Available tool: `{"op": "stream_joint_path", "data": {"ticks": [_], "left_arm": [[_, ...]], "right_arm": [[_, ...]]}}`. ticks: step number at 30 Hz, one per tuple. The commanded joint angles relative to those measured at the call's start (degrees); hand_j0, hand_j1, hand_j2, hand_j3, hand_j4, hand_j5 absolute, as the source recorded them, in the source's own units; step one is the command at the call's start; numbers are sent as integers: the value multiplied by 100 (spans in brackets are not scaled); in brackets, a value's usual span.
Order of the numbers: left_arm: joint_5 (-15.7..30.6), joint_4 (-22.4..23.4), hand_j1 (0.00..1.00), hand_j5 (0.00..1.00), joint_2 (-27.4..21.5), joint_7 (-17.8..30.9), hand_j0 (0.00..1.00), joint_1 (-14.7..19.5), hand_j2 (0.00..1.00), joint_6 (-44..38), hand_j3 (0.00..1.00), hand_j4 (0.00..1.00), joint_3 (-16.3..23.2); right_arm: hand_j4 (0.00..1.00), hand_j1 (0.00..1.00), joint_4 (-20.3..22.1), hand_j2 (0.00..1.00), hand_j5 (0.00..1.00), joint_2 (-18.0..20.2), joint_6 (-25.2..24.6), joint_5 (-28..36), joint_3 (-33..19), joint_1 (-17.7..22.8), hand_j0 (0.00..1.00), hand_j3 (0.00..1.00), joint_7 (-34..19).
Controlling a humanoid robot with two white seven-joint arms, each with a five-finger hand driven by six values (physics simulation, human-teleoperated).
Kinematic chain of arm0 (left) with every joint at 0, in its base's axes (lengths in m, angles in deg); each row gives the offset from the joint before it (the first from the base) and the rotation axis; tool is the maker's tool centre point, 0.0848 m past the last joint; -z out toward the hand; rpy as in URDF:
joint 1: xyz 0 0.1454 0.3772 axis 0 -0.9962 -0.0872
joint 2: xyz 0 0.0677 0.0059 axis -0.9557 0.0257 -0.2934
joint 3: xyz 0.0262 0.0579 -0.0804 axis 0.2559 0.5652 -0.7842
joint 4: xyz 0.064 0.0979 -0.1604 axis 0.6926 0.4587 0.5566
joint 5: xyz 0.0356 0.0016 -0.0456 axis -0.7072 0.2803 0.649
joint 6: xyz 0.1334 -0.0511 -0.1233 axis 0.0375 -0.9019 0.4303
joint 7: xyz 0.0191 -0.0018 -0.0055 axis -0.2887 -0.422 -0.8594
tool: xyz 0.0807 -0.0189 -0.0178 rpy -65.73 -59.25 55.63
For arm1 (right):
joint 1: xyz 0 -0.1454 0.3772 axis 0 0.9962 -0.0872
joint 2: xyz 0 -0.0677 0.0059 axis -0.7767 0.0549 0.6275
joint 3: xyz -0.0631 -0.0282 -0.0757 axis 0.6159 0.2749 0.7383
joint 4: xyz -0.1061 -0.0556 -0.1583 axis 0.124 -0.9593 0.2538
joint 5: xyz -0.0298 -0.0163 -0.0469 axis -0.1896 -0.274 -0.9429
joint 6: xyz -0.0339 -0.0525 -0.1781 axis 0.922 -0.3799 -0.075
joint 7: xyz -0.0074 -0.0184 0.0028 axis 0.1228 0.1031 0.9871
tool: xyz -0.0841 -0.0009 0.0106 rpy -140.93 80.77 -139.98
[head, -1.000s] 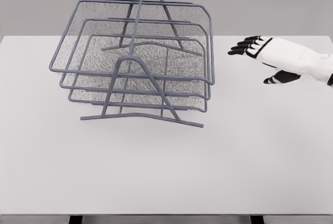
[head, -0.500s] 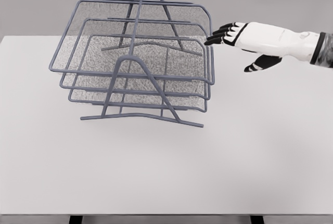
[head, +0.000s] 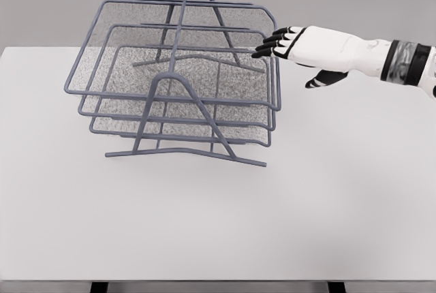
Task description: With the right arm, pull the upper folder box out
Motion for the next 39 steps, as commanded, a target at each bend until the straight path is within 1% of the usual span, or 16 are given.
{"op": "stream_joint_path", "data": {"ticks": [1, 4, 6, 11, 15, 29, 30, 31, 34, 39], "left_arm": [[3, -3, 100, 100, 0, 1, 100, 0, 100, 0, 100, 100, -1], [3, -3, 100, 100, 0, 1, 100, -9, 100, 0, 100, 100, -1], [3, -3, 100, 100, 0, 1, 100, 0, 100, 0, 100, 100, -10], [3, -3, 100, 100, 0, 1, 100, 0, 100, 0, 100, 100, -1], [3, -3, 100, 100, 0, 1, 100, 0, 100, 0, 100, 100, -1], [3, -3, 100, 100, 0, 1, 100, 0, 100, 0, 100, 100, -1], [3, -3, 100, 100, 0, 1, 100, 0, 100, 0, 100, 100, -1], [3, -3, 100, 100, 0, 1, 100, 0, 100, 0, 100, 100, -1], [3, -3, 100, 100, 0, 1, 100, -9, 100, 0, 100, 100, -1], [3, -3, 100, 100, 0, 1, 100, 0, 100, 0, 100, 100, -1]], "right_arm": [[100, 100, -8, 100, 100, -96, -16, -63, 62, 0, 100, 100, 12], [100, 100, -17, 100, 100, -96, -16, -63, 132, 44, 100, 100, 12], [100, 100, -17, 100, 100, -87, -16, -169, 133, 79, 100, 100, 12], [100, 100, 1, 100, 100, -52, -16, -186, 133, 264, 100, 100, 12], [100, 100, 10, 100, 100, -17, -16, -186, 124, 308, 100, 100, 12], [100, 100, 45, 100, 100, 361, -16, -125, 89, 351, 100, 100, 12], [100, 100, 36, 100, 100, 370, -16, -125, 62, 413, 100, 100, 12], [100, 100, 45, 100, 100, 484, -16, -116, 53, 466, 100, 100, 12], [100, 100, 54, 100, 100, 572, -16, -107, 45, 492, 100, 100, 20], [100, 100, 54, 100, 100, 642, -16, -90, 36, 492, 100, 100, 20]]}}
